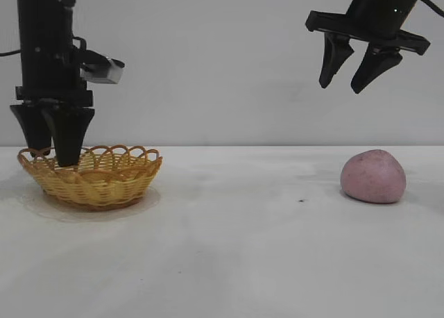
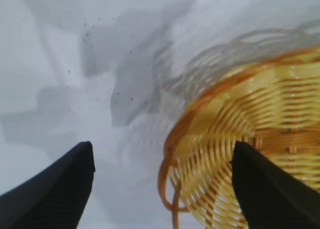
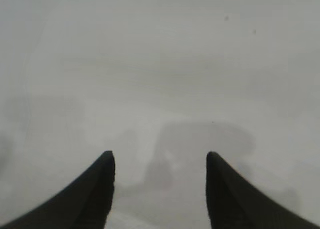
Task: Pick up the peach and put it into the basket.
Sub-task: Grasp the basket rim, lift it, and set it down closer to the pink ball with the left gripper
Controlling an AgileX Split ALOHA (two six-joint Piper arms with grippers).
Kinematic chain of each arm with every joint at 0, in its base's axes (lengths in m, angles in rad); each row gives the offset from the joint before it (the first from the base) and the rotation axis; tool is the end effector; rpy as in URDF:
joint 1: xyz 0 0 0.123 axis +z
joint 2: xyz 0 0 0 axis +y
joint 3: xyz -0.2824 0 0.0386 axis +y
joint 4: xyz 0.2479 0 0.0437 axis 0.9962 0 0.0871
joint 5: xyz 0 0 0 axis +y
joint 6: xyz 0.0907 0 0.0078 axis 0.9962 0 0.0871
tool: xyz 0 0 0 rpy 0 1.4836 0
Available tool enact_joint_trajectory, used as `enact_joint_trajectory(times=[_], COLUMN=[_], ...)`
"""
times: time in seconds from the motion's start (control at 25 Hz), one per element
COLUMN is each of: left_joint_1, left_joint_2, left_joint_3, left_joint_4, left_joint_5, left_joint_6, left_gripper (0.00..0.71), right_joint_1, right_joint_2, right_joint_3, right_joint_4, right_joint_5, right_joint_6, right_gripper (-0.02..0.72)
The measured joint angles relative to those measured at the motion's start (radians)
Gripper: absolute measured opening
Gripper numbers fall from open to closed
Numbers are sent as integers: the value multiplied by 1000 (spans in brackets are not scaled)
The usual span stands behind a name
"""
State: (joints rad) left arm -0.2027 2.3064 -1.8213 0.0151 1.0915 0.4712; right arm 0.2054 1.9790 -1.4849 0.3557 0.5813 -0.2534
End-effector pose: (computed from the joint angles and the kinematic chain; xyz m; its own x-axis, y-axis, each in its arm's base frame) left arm 0.4558 -0.0924 0.1388 -0.7746 0.6289 -0.0661 0.6270 0.7775 0.0493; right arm 0.4250 0.1064 0.2146 -0.8151 -0.1221 -0.5663 -0.2692 0.9454 0.1837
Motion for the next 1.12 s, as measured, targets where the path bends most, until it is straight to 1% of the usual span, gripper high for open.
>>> enact_joint_trajectory(times=[0.04, 0.08, 0.2, 0.32, 0.36, 0.4, 0.44, 0.48, 0.64, 0.68, 0.72, 0.76, 0.8, 1.0, 1.12], left_joint_1=[0, 0, -2, -2, -2, -2, -2, -2, -2, -2, -2, -2, -2, -2, -2], left_joint_2=[0, 5, 15, 17, 17, 17, 21, 25, 35, 31, 26, 17, 9, -10, -10], left_joint_3=[-3, -7, -20, -29, -37, -47, -58, -72, -135, -143, -147, -147, -149, -148, -148], left_joint_4=[-2, -4, -23, -23, -31, -33, -36, -38, -51, -58, -75, -98, -121, -243, -343], left_joint_5=[0, 2, 12, 32, 52, 67, 85, 103, 138, 138, 138, 138, 138, 135, 135], left_joint_6=[0, 0, 2, 2, 2, 2, 2, 2, -65, -88, -103, -124, -148, -294, -342], left_gripper=[506, 448, 334, 183, 120, 83, 63, 78, 78, 37, 53, 53, 0, 0, 0], right_joint_1=[0, 0, 0, 0, 0, 0, 0, 0, 0, 0, 0, 0, 0, 0, 0], right_joint_2=[0, 0, 0, 0, 0, 0, 0, 0, 0, 0, 0, 0, 0, 0, 0], right_joint_3=[0, 0, 0, 0, 0, 0, 0, 0, 0, 0, 0, 0, 0, 0, 0], right_joint_4=[0, 0, 0, 0, 0, 0, 0, 0, 0, 0, 0, 0, 0, 0, 0], right_joint_5=[0, 0, 2, 2, 2, 2, 2, 2, 0, 0, 0, 0, 0, 0, 0], right_joint_6=[0, 0, 0, -2, -2, -2, -2, -2, -2, -2, -2, -2, -4, -5, -5], right_gripper=[361, 361, 361, 361, 361, 361, 361, 361, 361, 361, 361, 361, 361, 361, 361])
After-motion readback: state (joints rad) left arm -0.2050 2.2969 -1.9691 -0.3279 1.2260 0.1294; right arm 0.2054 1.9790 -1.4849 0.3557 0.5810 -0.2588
